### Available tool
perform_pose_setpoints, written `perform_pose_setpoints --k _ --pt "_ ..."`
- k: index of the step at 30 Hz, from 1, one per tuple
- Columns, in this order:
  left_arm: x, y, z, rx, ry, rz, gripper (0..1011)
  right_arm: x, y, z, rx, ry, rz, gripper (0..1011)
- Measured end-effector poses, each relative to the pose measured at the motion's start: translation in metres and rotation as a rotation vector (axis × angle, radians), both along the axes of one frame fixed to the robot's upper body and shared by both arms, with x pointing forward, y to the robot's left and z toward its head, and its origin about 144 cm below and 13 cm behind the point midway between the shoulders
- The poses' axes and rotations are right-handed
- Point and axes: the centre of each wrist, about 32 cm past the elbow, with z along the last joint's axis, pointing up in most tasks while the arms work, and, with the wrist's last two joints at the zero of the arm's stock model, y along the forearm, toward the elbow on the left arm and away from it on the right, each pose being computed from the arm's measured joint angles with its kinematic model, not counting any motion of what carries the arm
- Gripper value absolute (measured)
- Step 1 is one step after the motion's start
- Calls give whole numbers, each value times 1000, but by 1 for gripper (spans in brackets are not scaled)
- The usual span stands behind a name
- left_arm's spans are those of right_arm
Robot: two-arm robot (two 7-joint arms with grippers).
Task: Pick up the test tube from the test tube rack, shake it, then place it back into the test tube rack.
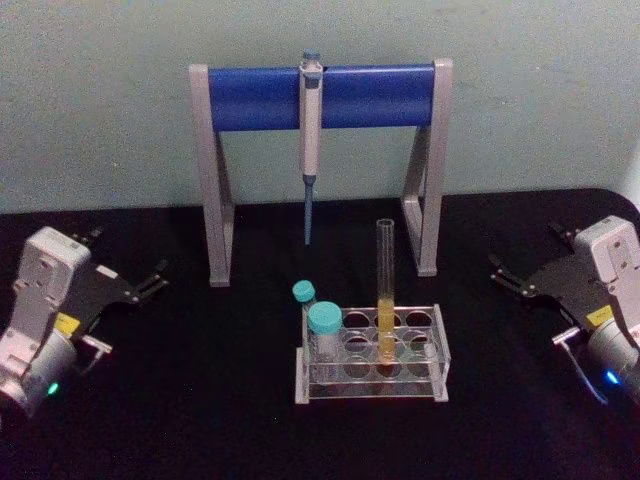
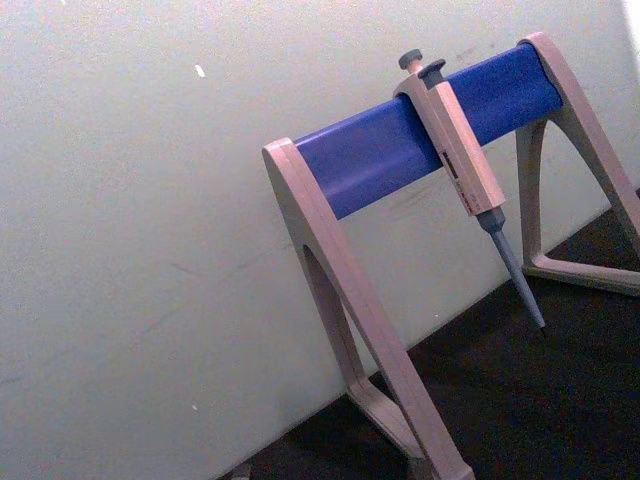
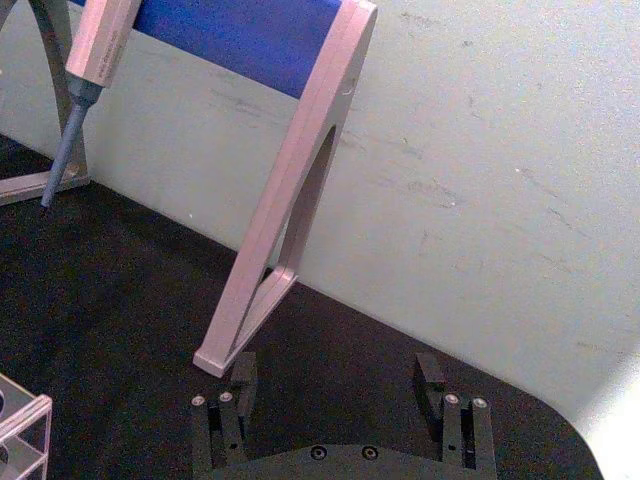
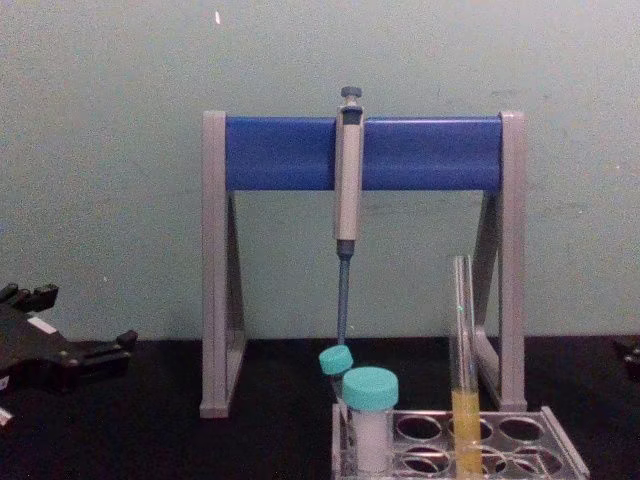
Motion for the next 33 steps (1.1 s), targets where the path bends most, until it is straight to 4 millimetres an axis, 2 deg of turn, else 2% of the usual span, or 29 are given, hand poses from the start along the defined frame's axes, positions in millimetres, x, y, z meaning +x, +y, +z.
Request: perform_pose_setpoints --k 33 --pt "0 0 0 0 0 0 1009 0 0 0 0 0 0 1000"
